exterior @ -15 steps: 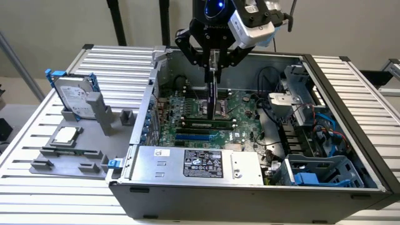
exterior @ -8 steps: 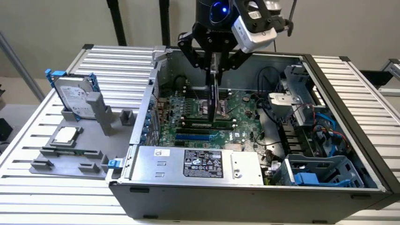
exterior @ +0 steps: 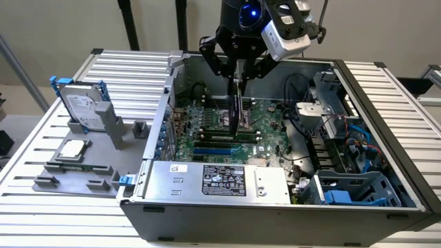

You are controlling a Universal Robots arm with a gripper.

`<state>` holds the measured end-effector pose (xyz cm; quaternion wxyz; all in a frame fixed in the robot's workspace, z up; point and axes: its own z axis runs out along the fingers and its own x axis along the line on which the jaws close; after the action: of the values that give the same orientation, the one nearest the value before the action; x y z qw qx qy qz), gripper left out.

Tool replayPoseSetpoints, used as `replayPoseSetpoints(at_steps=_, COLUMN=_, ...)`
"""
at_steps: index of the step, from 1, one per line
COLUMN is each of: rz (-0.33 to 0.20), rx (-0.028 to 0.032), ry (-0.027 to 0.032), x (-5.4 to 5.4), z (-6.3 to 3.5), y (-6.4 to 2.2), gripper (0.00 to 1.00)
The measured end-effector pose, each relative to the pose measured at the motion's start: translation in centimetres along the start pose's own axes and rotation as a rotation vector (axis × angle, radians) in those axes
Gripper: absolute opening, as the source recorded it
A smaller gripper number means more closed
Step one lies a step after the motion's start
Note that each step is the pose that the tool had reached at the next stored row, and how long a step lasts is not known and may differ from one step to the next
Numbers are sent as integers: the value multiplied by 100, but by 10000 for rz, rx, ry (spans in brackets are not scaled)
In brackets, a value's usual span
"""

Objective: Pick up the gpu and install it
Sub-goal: 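Insert the gpu into the slot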

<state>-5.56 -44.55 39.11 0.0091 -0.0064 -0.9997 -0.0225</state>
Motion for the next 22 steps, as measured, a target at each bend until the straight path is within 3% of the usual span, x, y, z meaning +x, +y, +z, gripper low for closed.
replayPoseSetpoints(at_steps=16, rz=-4, rx=0, ry=0, x=-1, z=0, y=1, gripper=0)
replayPoseSetpoints(at_steps=22, rz=-924, rx=16, ry=41, x=-1, z=0, y=2, gripper=0)
